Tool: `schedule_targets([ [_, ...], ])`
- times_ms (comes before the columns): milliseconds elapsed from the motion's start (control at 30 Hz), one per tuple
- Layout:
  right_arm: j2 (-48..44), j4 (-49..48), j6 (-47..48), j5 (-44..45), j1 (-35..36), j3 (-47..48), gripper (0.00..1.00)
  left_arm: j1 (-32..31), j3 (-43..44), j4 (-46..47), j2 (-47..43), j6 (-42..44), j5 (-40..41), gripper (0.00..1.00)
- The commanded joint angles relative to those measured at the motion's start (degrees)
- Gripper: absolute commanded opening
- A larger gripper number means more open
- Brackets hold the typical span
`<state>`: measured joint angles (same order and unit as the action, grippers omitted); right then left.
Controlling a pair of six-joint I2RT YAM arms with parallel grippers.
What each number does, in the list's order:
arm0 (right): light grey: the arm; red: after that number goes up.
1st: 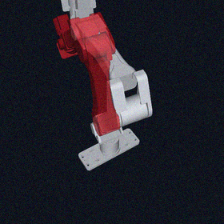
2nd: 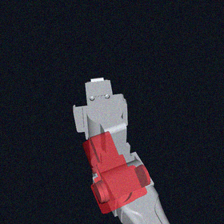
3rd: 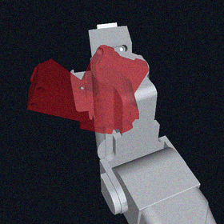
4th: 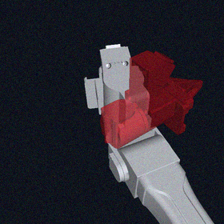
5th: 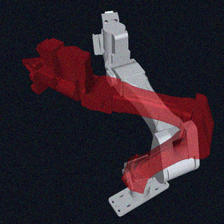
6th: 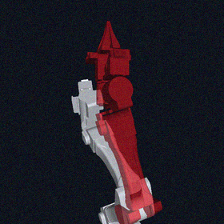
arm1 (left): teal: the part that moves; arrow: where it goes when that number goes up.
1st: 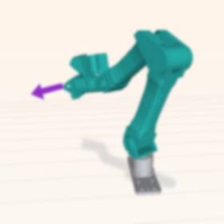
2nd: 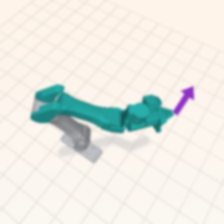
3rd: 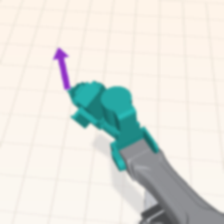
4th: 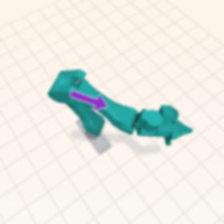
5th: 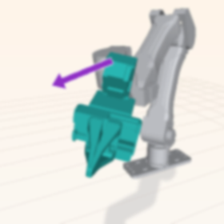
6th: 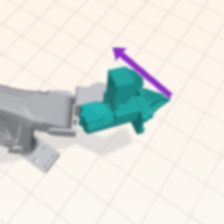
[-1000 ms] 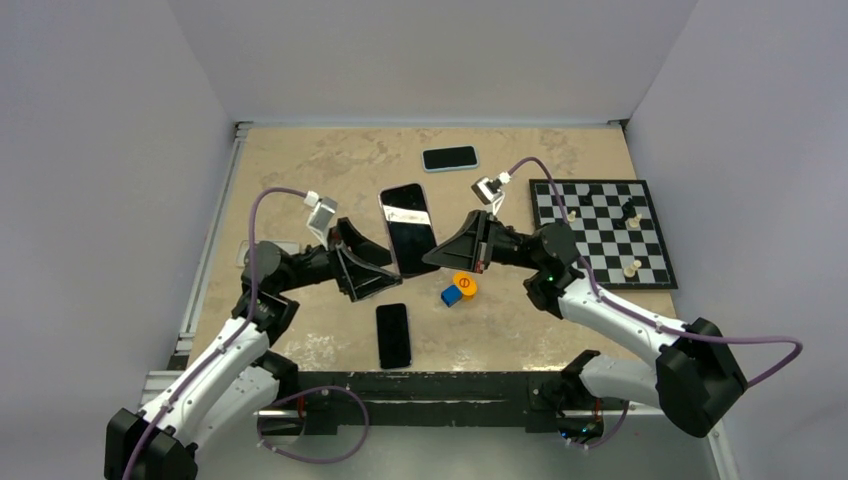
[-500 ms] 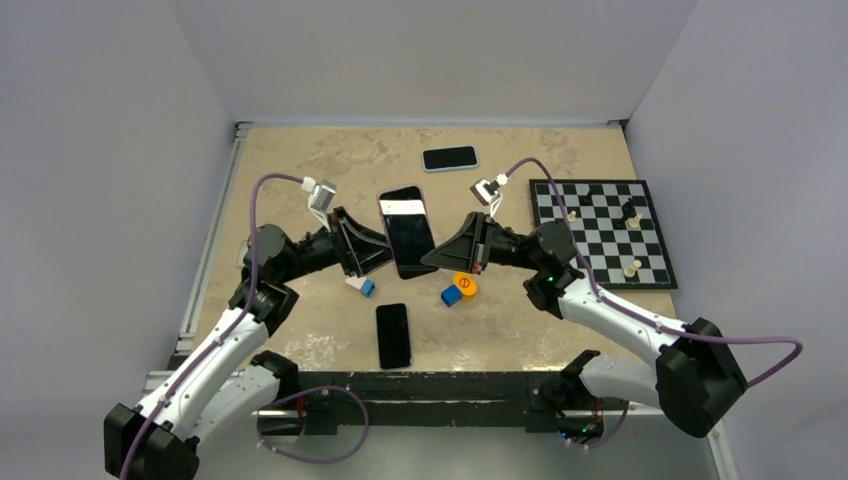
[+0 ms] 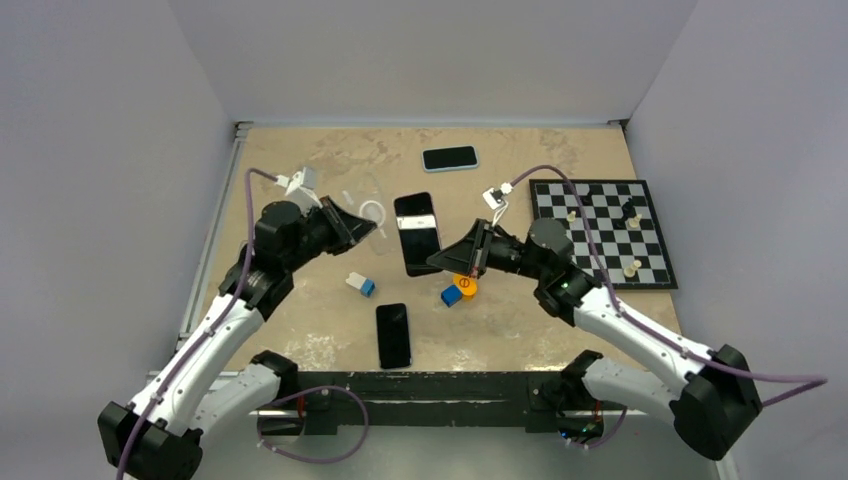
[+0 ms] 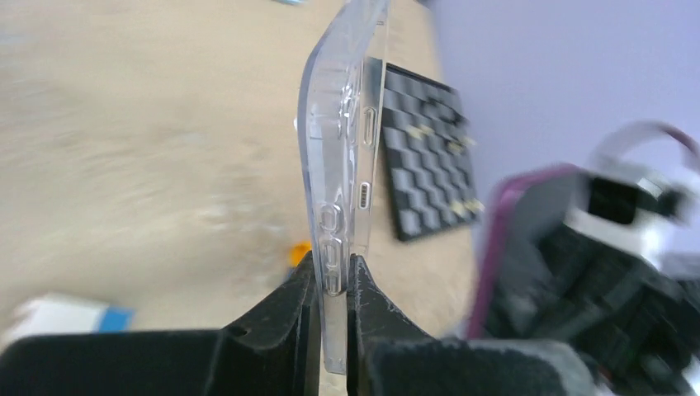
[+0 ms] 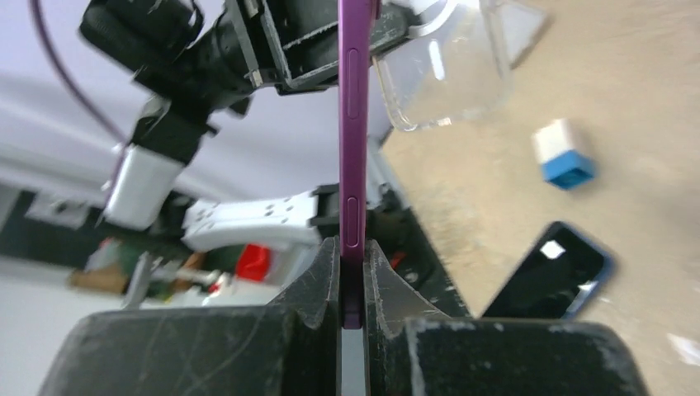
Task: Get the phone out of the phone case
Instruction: Remove the phone case from the phone, then place the phone case at the center of the board.
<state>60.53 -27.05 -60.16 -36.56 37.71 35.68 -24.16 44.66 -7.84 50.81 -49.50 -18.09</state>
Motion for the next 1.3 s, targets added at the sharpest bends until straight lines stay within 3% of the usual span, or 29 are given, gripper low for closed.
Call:
schedule_targets([
  [0, -8.98, 19.82, 14.42, 18.45, -0.06, 5.49, 0.00, 2.27, -0.79, -21.97, -5.28, -7.53, 32.52, 0.00],
  [133, -13.27, 24.82, 17.98, 24.14, -0.12, 5.94, 0.00, 5.53, -1.93, -26.20, -6.99, -12.58, 39.91, 0.00],
  [333, -14.05, 24.63, 17.98, 22.93, -0.11, 4.99, 0.00, 17.45, -2.28, -28.64, -6.33, -18.19, 43.86, 0.00],
  [433, -13.79, 23.11, 17.40, 21.58, -0.16, 3.99, 0.00, 20.52, -3.04, -21.38, -4.03, -18.14, 42.13, 0.00],
  [600, -14.42, 22.49, 17.10, 20.61, -0.15, 3.34, 0.00, 26.30, -2.26, -9.79, 8.35, -22.68, 29.66, 0.00],
  [700, -16.24, 23.30, 17.41, 20.58, -0.11, 3.34, 0.00, 28.82, -4.78, 3.02, 14.25, -26.20, 24.95, 0.00],
  [867, -17.69, 26.32, 20.77, 19.38, -0.17, 3.96, 0.00, 30.27, -4.58, 18.76, 22.67, -27.87, 25.67, 0.00],
  [967, -14.53, 38.64, 31.96, 18.06, -0.18, 9.66, 0.00, 31.52, -2.98, 19.69, 28.77, -30.33, 25.23, 0.00],
  [1067, -13.48, 49.56, 38.03, 23.90, -0.15, 13.65, 0.00, 31.79, -3.85, 22.90, 32.42, -31.01, 27.91, 0.00],
  [1267, -18.55, 47.62, 37.89, 20.57, -0.12, 10.03, 0.00, 33.47, -6.00, 31.03, 37.67, -31.00, 28.56, 0.05],
])
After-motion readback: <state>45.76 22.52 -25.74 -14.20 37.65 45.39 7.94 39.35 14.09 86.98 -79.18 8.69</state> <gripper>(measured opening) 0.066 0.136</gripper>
